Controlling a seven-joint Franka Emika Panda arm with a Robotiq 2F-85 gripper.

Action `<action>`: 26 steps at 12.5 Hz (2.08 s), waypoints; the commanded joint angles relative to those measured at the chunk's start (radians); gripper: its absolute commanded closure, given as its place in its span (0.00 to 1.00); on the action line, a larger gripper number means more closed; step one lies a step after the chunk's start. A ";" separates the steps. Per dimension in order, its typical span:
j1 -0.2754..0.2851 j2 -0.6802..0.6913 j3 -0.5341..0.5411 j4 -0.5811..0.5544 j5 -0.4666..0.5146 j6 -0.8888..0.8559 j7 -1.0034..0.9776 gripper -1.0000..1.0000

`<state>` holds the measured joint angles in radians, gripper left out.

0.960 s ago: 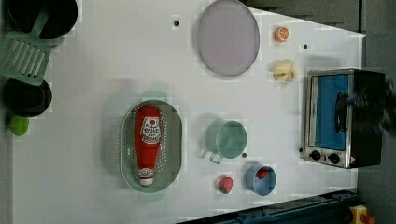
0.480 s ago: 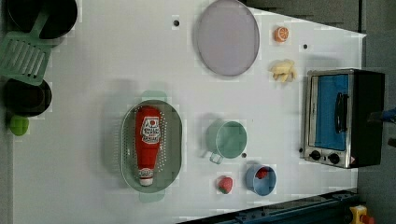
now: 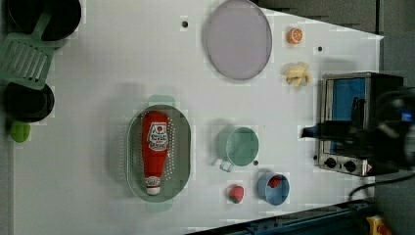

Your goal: Pick ketchup from strainer and place it on the table

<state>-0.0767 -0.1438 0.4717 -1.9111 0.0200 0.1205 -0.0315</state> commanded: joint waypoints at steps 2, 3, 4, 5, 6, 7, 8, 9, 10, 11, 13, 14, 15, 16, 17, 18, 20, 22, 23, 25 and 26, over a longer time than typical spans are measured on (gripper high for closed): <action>0.003 0.047 0.119 -0.016 0.009 0.100 0.055 0.00; 0.004 0.069 0.155 -0.028 0.009 0.134 0.055 0.00; 0.005 0.092 0.189 -0.043 0.009 0.168 0.055 0.00; 0.005 0.116 0.217 -0.060 0.008 0.202 0.055 0.00; 0.006 0.140 0.243 -0.081 0.008 0.236 0.055 0.00; 0.007 0.165 0.264 -0.104 0.008 0.278 0.055 0.00; 0.007 0.190 0.281 -0.130 0.005 0.334 0.055 0.00; 0.008 0.214 0.293 -0.157 -0.001 0.400 0.055 0.00; 0.011 0.238 0.300 -0.186 -0.012 0.470 0.055 0.00; 0.015 0.262 0.303 -0.215 -0.026 0.538 0.055 0.00; 0.020 0.312 0.304 -0.270 -0.055 0.661 0.055 0.00; 0.022 0.338 0.304 -0.292 -0.075 0.713 0.056 0.00; 0.023 0.365 0.303 -0.310 -0.099 0.761 0.065 0.00; 0.024 0.394 0.303 -0.322 -0.120 0.802 0.086 0.00; 0.025 0.426 0.303 -0.327 -0.141 0.835 0.114 0.00; 0.028 0.459 0.302 -0.327 -0.162 0.859 0.138 0.00; 0.032 0.523 0.301 -0.326 -0.194 0.888 0.177 0.00; 0.039 0.580 0.287 -0.321 -0.237 0.904 0.205 0.00; 0.044 0.605 0.277 -0.318 -0.263 0.923 0.214 0.00; 0.056 0.646 0.251 -0.313 -0.309 0.956 0.219 0.00; 0.065 0.666 0.236 -0.305 -0.329 0.965 0.220 0.00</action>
<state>-0.0350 0.5459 0.7241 -2.2363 -0.2898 1.0596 0.1240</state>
